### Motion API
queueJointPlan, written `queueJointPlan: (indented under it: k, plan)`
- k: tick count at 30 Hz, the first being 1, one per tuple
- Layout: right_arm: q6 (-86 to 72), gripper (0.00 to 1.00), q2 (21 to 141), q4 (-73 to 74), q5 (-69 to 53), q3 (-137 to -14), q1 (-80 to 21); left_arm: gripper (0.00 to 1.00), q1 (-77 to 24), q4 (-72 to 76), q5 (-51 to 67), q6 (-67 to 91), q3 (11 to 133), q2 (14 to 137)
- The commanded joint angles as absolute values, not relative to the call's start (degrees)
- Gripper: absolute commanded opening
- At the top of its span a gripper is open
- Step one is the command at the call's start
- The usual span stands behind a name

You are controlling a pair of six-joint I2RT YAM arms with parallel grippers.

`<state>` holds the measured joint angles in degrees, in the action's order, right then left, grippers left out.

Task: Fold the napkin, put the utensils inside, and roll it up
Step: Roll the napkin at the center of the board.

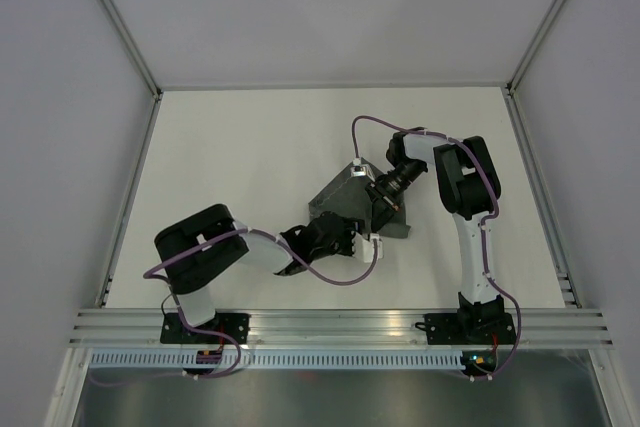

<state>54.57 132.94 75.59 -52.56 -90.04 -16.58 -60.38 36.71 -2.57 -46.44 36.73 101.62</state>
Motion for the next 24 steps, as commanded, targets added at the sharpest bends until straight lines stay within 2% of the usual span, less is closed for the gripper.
queueJointPlan:
  k: [1, 6, 7, 12, 15, 16, 19, 24]
  plan:
    - [56.9, 0.0, 137.0, 66.5, -39.6, -88.2, -16.4, 0.54, -59.1, 28.6, 2.0, -48.6, 40.6, 102.7]
    - [56.6, 0.0, 136.8, 66.6, -39.9, -88.3, -16.3, 0.4, -57.8, 16.3, 6.2, -44.4, 46.3, 104.4]
    - [56.5, 0.0, 136.8, 66.7, -40.2, -88.3, -16.2, 0.33, -57.6, 14.4, 7.0, -43.5, 48.5, 105.0]
    - [56.5, 0.02, 134.8, 66.7, -42.0, -87.8, -16.3, 0.13, -57.1, 5.7, 12.9, -39.5, 53.0, 106.5]
    - [56.2, 0.14, 132.6, 66.1, -44.6, -86.7, -16.1, 0.08, -55.8, 4.6, 17.6, -34.1, 53.4, 107.1]
    - [56.5, 0.23, 132.0, 66.3, -45.3, -86.2, -15.9, 0.05, -55.4, 4.6, 18.4, -33.1, 53.3, 107.5]
    - [56.3, 0.35, 128.4, 66.1, -48.1, -85.5, -15.6, 0.04, -54.8, 3.4, 21.7, -29.2, 53.3, 108.5]
    - [55.2, 0.47, 122.3, 66.6, -53.5, -84.9, -13.1, 0.02, -52.7, 2.6, 30.1, -23.8, 53.1, 109.3]
